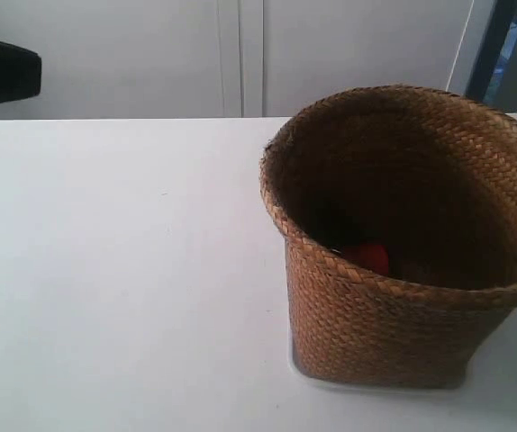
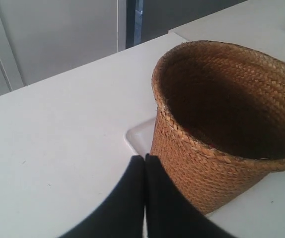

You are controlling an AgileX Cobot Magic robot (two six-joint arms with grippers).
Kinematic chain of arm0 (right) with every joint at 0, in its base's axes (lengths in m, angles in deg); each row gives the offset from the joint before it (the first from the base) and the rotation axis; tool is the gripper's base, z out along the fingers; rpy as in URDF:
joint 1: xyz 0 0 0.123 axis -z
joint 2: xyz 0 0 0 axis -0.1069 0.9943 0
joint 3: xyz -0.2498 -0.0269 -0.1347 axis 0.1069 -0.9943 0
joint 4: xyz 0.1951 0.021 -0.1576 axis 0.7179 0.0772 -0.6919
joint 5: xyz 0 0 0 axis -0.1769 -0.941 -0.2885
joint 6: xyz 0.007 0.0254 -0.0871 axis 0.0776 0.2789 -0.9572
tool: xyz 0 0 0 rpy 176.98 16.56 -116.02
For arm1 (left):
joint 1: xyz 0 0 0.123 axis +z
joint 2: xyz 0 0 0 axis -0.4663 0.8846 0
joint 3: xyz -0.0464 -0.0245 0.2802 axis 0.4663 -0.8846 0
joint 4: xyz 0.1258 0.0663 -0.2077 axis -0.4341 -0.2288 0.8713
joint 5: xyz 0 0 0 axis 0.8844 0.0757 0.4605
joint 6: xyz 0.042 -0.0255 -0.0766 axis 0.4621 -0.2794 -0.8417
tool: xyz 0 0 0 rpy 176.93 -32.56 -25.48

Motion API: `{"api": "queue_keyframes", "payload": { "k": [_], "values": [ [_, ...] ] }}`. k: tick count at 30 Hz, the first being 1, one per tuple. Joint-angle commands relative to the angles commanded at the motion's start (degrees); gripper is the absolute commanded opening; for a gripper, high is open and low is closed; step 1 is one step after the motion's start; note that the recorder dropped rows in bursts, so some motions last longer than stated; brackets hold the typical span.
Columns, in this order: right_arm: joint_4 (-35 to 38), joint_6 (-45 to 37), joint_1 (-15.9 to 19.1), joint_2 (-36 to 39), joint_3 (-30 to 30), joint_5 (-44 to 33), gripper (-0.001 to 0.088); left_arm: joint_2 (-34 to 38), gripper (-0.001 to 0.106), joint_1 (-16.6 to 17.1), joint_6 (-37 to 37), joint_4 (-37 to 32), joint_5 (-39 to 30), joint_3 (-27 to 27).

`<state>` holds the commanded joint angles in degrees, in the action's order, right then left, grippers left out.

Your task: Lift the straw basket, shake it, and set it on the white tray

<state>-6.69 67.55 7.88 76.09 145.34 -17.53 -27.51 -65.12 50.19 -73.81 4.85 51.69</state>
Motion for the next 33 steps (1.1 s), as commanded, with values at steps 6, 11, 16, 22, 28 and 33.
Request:
{"api": "queue_keyframes", "payload": {
  "k": [6,11,16,22,28,33],
  "values": [
    [0.0,0.0,0.0,0.0,0.0,-0.1,0.0,-2.8,0.0,0.1,1.6,-4.0,-1.0,-0.1],
    [0.0,0.0,0.0,0.0,0.0,-0.1,0.0,-7.7,0.0,6.2,1.9,-5.0,-6.6,-2.8],
    [0.0,0.0,0.0,0.0,0.0,-0.3,0.0,-13.4,0.0,17.6,4.4,-5.0,-6.4,-10.5],
    [0.0,0.0,0.0,0.0,0.0,-0.3,0.0,-21.9,0.0,26.8,4.0,-4.5,-4.9,-21.5],
    [0.0,0.0,0.0,0.0,0.0,-0.3,0.0,-29.8,0.0,33.3,4.0,-1.7,4.4,-32.1],
    [0.0,0.0,0.0,0.0,0.0,-0.3,0.0,-35.1,0.0,37.4,4.0,-0.7,7.3,-38.6]
  ]
}}
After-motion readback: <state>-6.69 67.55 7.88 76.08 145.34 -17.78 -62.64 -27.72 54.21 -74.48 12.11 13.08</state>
